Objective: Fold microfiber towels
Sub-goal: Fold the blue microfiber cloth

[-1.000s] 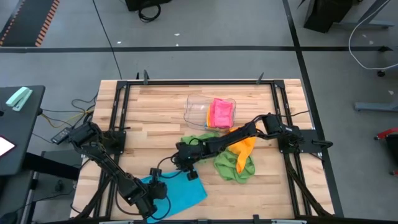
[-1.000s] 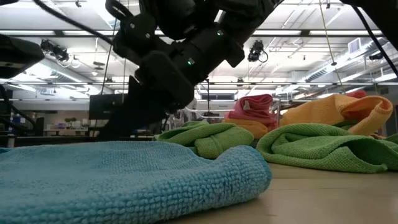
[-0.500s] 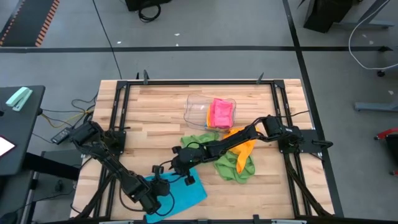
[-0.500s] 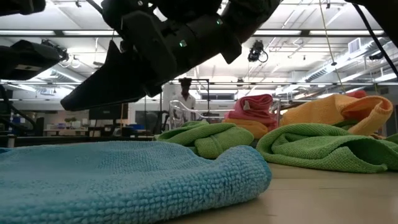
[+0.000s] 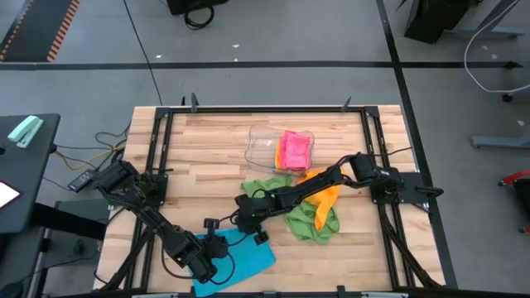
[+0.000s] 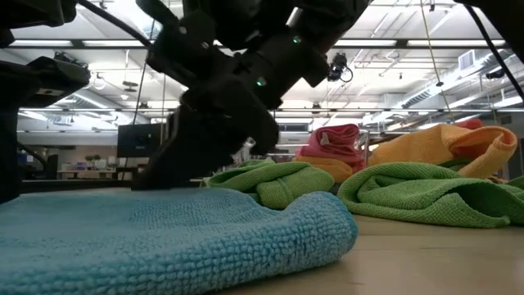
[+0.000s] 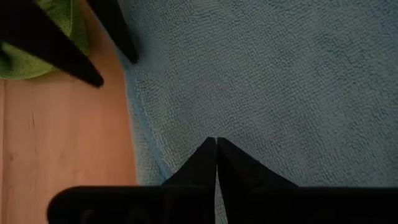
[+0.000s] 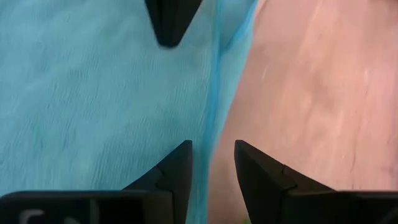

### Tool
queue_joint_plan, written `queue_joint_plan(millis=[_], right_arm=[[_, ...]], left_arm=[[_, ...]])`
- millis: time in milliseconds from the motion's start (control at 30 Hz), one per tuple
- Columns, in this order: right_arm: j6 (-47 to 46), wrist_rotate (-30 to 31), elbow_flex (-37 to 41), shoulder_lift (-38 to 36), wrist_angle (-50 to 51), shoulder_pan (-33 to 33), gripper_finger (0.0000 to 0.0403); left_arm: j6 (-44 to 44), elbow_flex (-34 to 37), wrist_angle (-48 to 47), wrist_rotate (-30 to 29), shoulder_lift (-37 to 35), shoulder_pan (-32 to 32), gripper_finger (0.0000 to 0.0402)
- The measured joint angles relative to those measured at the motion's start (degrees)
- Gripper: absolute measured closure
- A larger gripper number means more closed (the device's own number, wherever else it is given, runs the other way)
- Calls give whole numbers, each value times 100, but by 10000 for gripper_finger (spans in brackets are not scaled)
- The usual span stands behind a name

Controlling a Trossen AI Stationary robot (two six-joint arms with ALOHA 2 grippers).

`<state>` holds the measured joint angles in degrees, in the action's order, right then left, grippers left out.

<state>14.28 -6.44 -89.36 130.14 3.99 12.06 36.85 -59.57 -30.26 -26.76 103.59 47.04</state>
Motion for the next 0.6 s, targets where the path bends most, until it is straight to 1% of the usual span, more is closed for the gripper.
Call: queue_joint_plan(millis=[133, 200, 367, 500, 533, 600], right_arm=[[-4, 60, 0, -184, 560, -60, 274], [8, 67, -10, -203, 621, -86, 274], [9, 606, -2, -243, 700, -62, 274], [26, 613, -15, -405, 954, -105, 274], [34, 594, -9, -433, 1171, -111, 274], [53, 549, -4, -444, 1266, -118, 274]], left_arm=[[-1, 0, 2, 0, 0, -2, 376], [-1, 0, 10, 0, 0, 0, 382], [-3, 0, 30, 0, 0, 0, 393], [-25, 0, 189, 0, -20, -2, 386], [-78, 0, 285, 1, -47, -2, 382], [-316, -7, 516, 1, -93, -8, 378]])
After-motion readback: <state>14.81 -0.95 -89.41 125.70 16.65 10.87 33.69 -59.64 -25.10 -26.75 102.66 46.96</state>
